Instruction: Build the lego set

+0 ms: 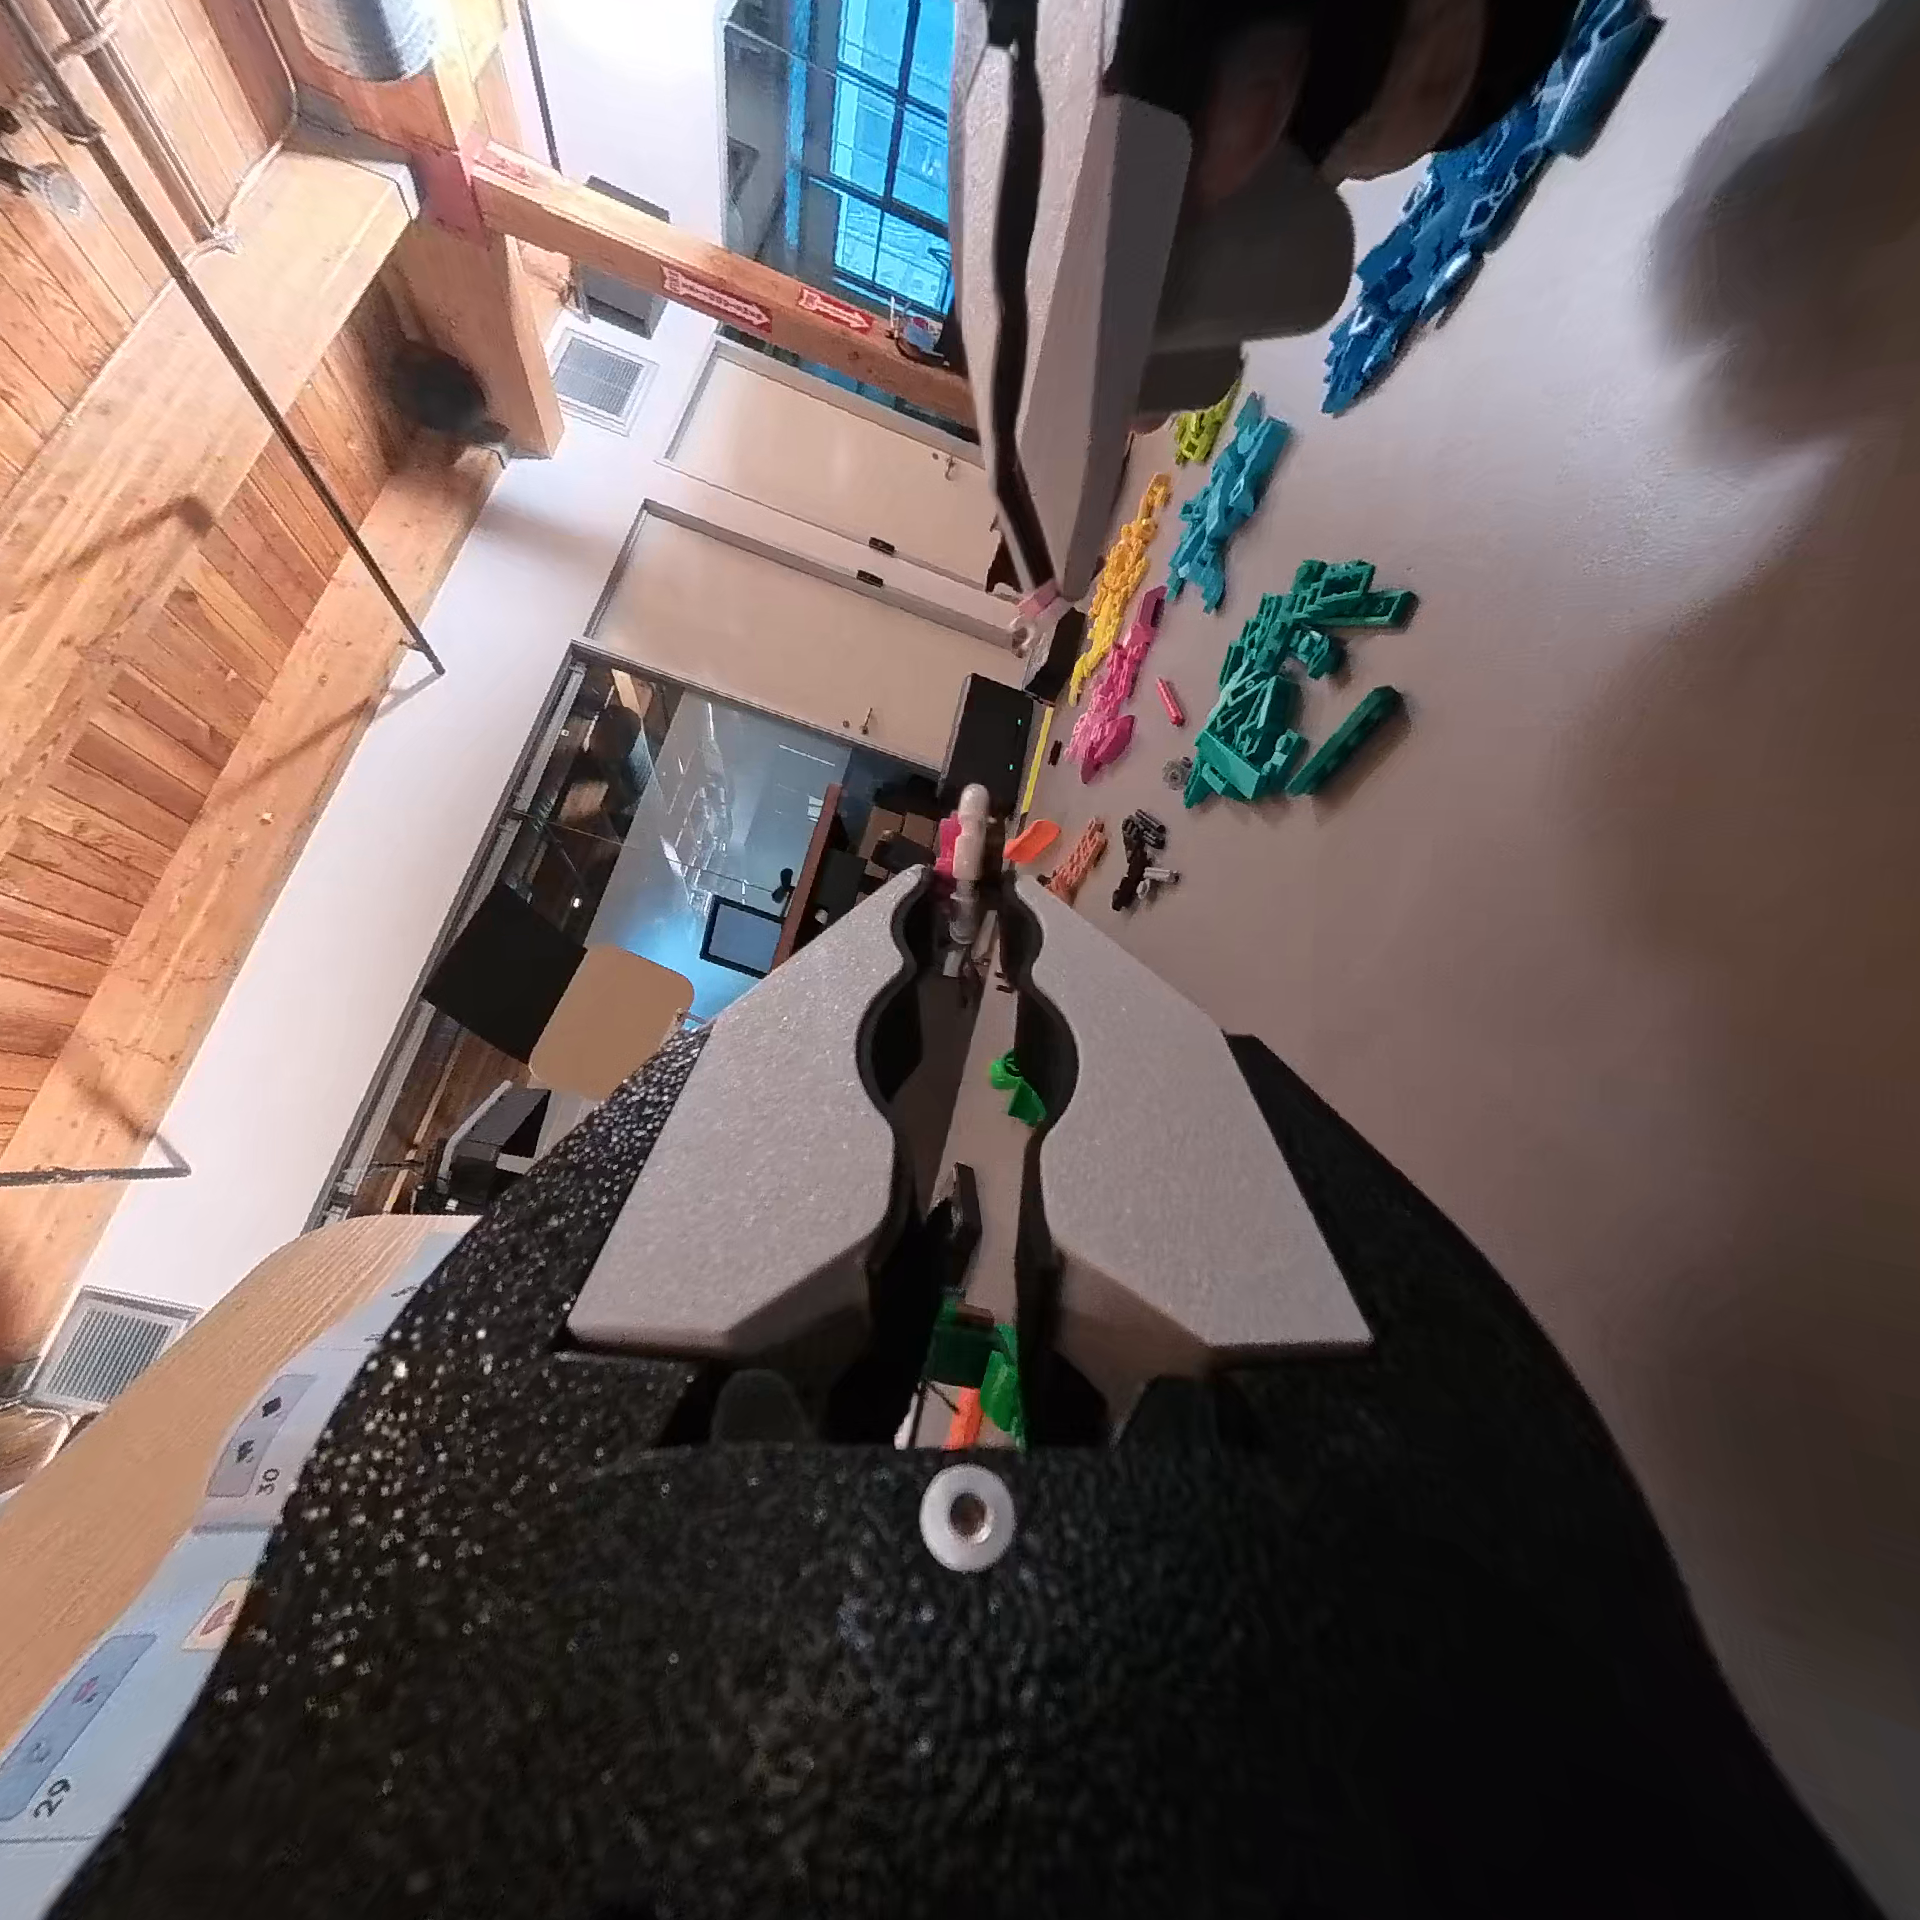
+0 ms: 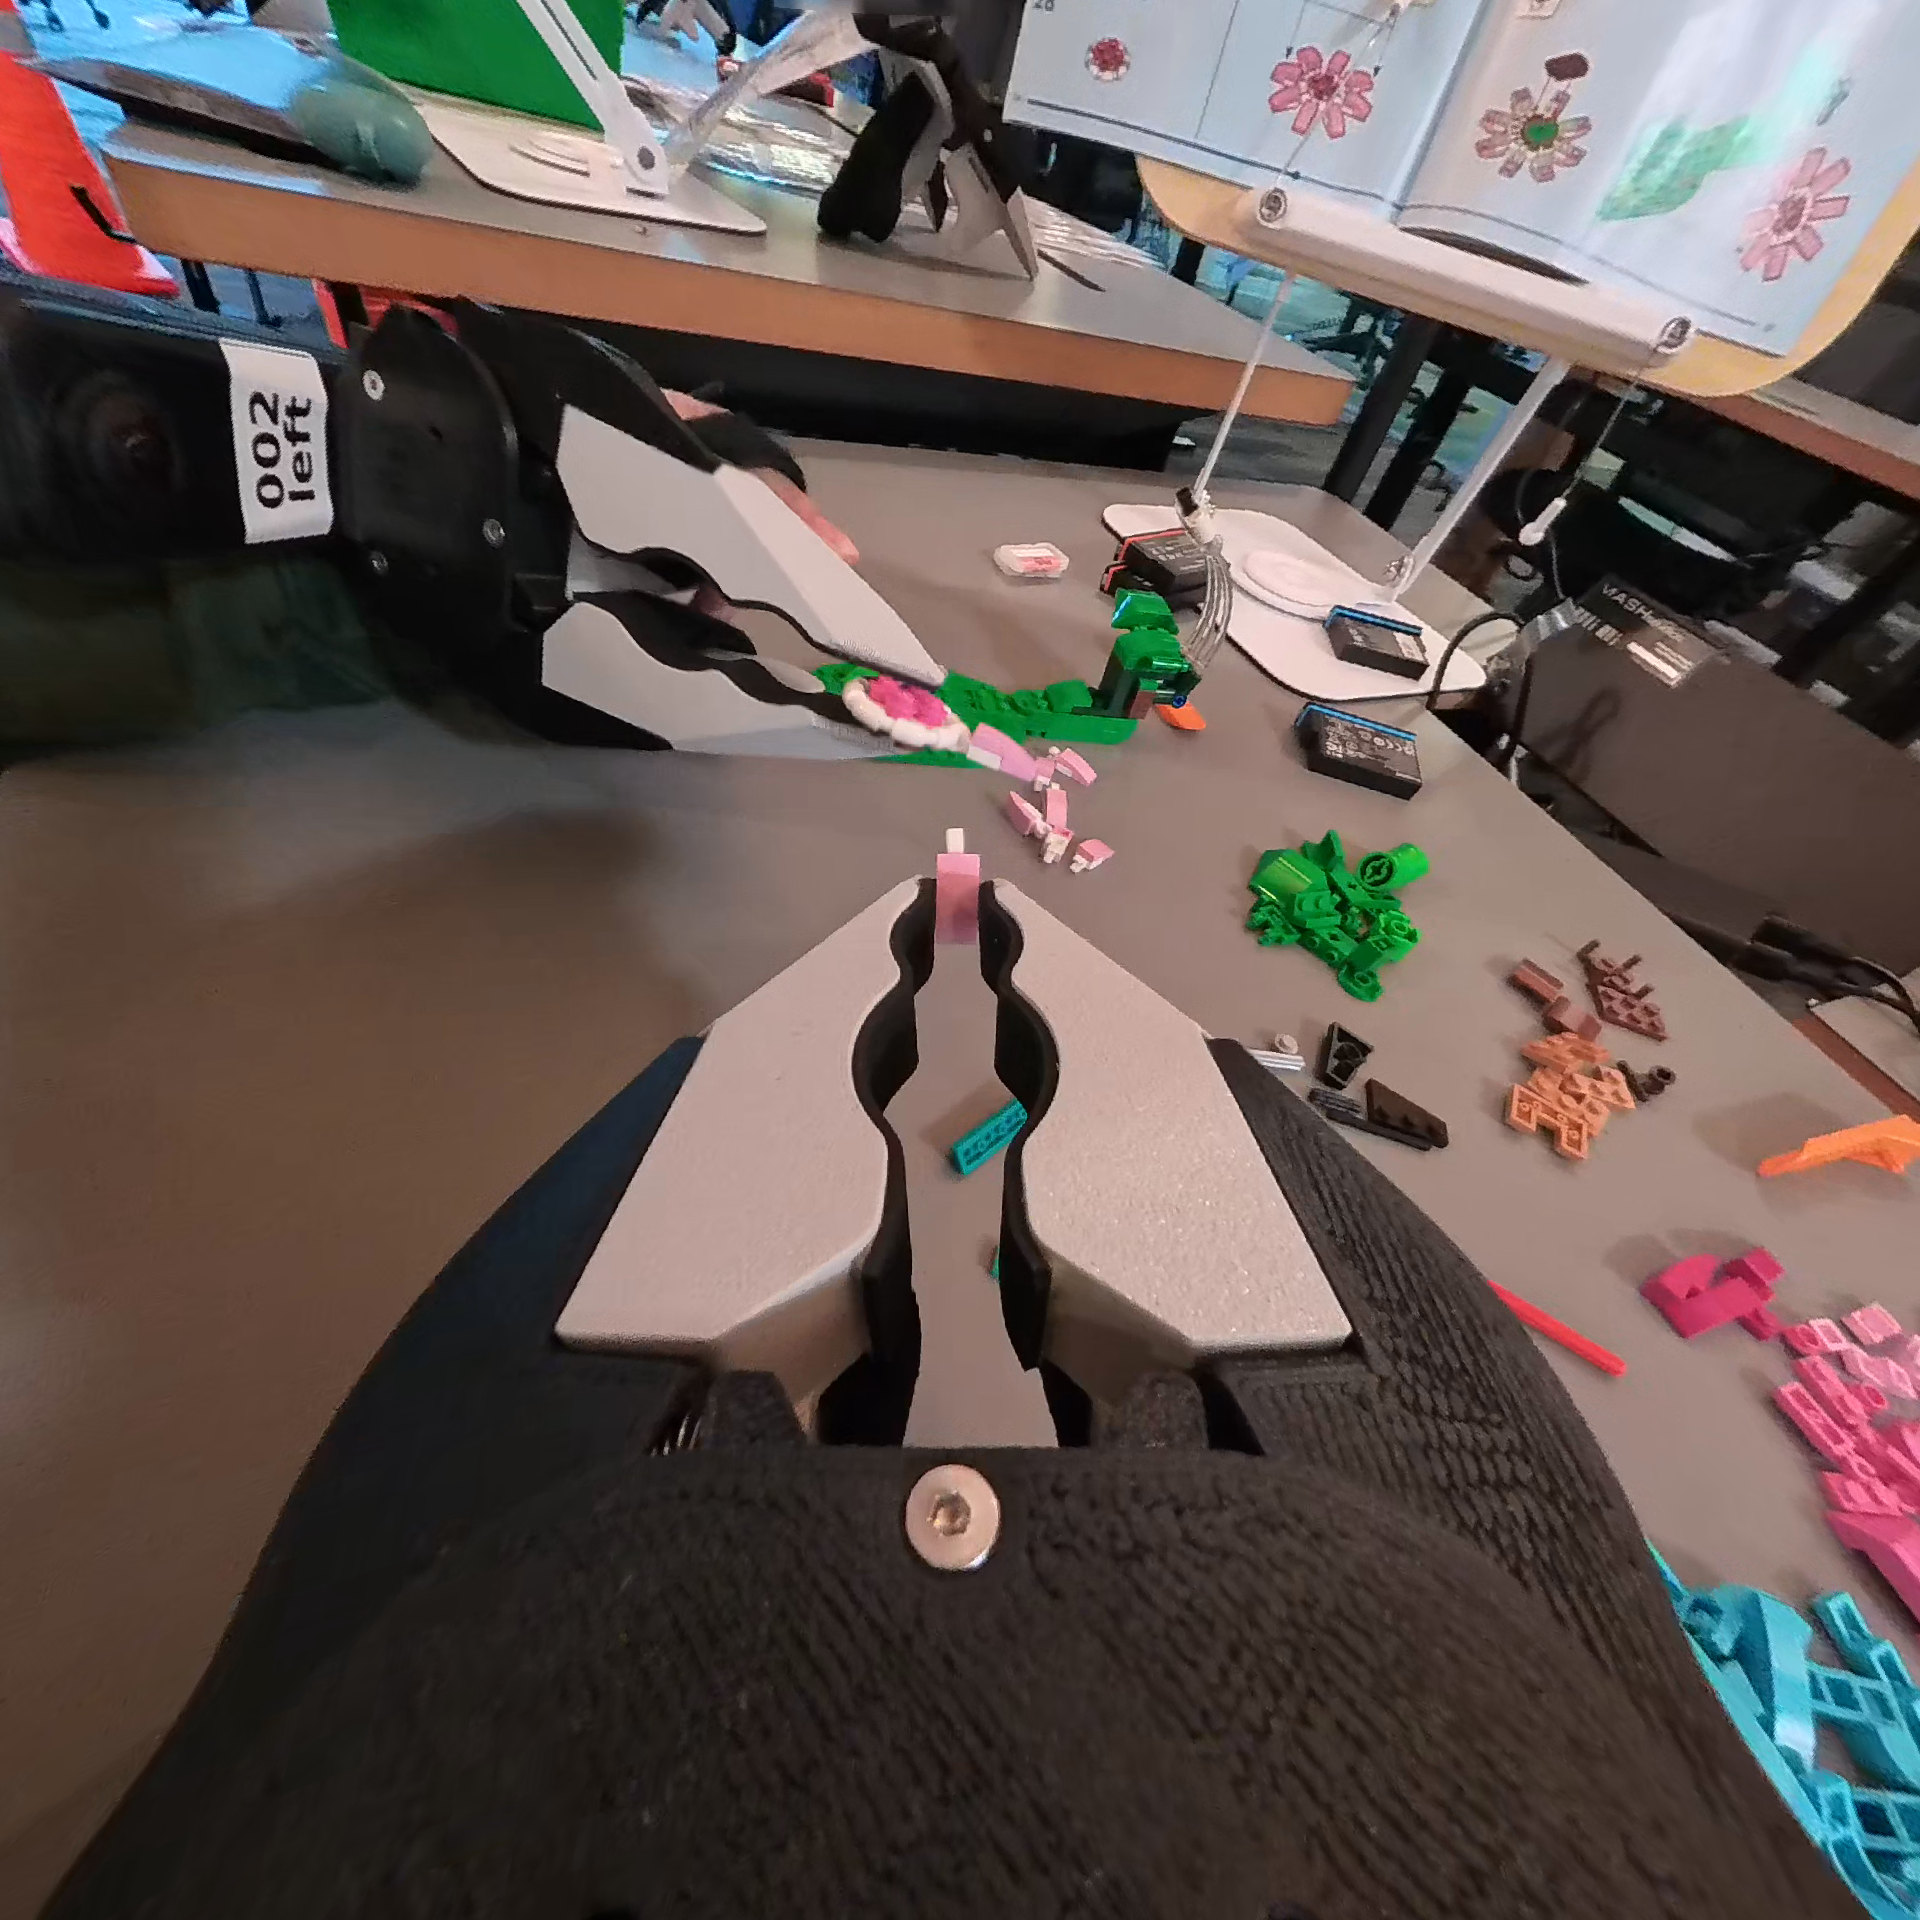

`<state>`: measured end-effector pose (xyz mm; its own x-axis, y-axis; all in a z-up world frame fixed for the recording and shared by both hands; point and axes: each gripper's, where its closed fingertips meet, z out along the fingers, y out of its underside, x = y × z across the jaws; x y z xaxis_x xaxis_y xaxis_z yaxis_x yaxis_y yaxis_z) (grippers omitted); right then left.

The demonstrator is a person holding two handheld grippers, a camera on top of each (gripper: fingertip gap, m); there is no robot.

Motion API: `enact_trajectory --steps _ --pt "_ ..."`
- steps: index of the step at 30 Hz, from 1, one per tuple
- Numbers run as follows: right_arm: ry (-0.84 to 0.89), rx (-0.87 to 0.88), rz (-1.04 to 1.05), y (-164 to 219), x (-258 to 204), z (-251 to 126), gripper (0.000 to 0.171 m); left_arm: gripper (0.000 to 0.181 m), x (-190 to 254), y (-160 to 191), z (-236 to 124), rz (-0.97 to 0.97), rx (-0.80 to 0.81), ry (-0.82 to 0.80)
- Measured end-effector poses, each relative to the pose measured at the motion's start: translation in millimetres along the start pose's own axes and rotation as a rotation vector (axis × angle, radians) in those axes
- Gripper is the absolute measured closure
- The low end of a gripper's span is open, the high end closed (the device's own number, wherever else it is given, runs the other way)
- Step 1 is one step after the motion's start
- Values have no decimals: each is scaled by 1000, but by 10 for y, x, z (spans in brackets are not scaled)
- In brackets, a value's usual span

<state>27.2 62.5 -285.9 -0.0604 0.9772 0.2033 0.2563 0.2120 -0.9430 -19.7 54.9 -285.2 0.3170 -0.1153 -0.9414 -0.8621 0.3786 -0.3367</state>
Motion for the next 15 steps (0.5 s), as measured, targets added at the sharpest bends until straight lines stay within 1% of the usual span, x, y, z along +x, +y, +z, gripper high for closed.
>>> enact_trajectory --steps 6,10,15 --pt "-50 -2 4 -1 -73 -6 165 174 52 -79 -7 19 33 23" --pt "-97 -10 0 19 -135 -19 165 173 53 -215 -46 15 95 25" --pt "-200 15 4 -6 -202 -157 165 173 199 -345 -71 64 150 77"
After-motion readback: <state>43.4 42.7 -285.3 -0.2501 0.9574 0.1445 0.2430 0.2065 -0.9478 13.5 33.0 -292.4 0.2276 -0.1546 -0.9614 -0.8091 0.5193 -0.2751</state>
